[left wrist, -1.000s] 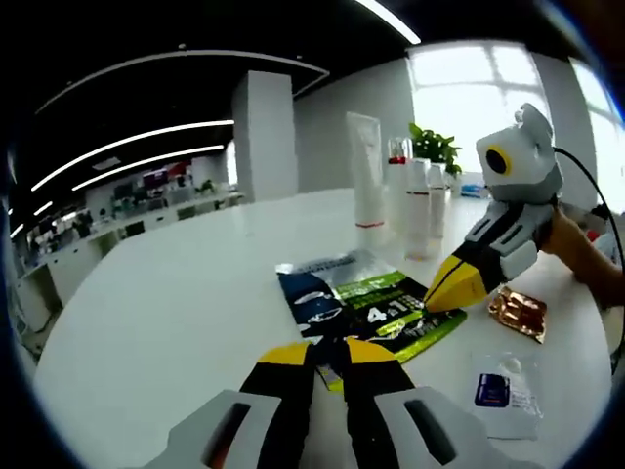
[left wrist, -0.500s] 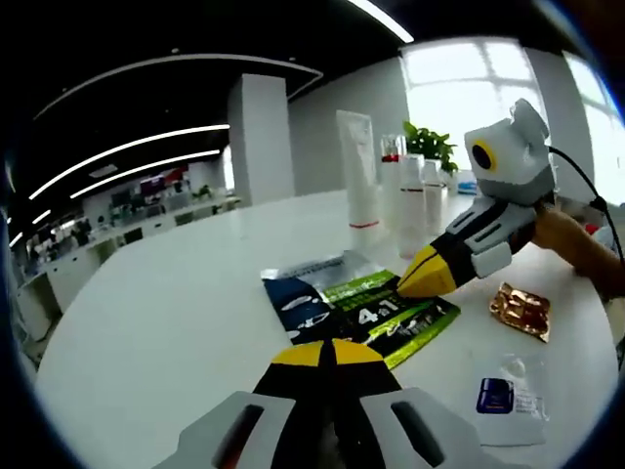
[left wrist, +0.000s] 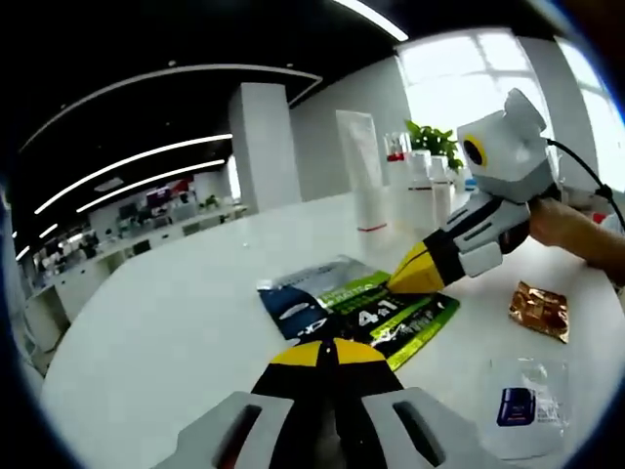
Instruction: Arrange the skincare products in the storage area until every visible bottle or jar stands upright without overlapping.
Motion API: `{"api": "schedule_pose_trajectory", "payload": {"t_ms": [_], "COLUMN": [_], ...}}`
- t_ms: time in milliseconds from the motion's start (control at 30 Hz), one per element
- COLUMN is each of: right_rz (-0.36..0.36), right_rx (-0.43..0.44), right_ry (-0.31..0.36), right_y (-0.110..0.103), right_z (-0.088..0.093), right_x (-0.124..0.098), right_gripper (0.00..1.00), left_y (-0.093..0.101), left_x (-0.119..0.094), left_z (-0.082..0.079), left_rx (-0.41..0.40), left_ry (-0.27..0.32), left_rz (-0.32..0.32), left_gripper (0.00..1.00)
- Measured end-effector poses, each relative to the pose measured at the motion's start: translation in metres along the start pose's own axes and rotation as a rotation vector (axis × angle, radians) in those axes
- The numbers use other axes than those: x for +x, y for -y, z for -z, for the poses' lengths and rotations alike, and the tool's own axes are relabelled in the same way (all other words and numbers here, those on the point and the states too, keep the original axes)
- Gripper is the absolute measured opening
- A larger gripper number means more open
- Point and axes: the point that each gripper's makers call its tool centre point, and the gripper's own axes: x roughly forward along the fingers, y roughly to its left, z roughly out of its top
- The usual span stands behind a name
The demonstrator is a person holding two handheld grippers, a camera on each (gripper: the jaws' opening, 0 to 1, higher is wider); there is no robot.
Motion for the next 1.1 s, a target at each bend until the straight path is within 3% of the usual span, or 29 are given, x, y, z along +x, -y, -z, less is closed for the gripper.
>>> {"api": "schedule_pose_trajectory", "payload": {"t_ms": [300,433,500,533,600,633,767,800,833,1100], "right_rz": [0.067,0.1,0.054,0.04,0.007,-0.023,-0.082,-0.081,-0.06,-0.039], "right_rx": [-0.082,-0.085,-0.039,-0.027,-0.003,0.015,0.031,0.008,0.015,-0.009], "right_ry": [0.043,0.017,0.119,0.131,0.097,0.05,-0.15,-0.062,-0.087,-0.042], "right_y": [0.011,0.01,-0.001,-0.003,-0.011,-0.018,-0.033,-0.03,-0.028,-0.019], "right_z": [-0.003,-0.007,-0.026,-0.029,-0.026,-0.019,0.018,0.006,0.011,0.005], "right_x": [0.006,-0.006,-0.015,-0.018,-0.024,-0.026,-0.023,-0.02,-0.02,-0.015], "right_gripper": [0.0,0.0,0.0,0.0,0.0,0.0,0.0,0.0,0.0,0.0], "left_y": [0.003,-0.002,-0.005,-0.005,-0.005,-0.004,0.003,0.002,0.002,0.007], "left_x": [-0.004,-0.011,-0.013,-0.014,-0.015,-0.015,-0.015,-0.014,-0.014,-0.012], "left_z": [-0.001,-0.004,-0.005,-0.004,0.001,0.007,0.008,0.008,0.008,0.006], "left_rx": [-0.001,-0.039,-0.043,-0.048,-0.037,-0.014,0.0,0.0,-0.002,-0.004], "left_ry": [-0.002,0.006,0.009,0.008,-0.02,-0.047,-0.046,-0.044,-0.044,-0.029], "left_rz": [0.026,0.011,0.005,0.003,0.003,-0.003,0.002,0.004,0.006,0.034], "left_gripper": [0.03,0.06,0.06,0.06,0.06,0.06,0.0,0.0,0.0,0.0]}}
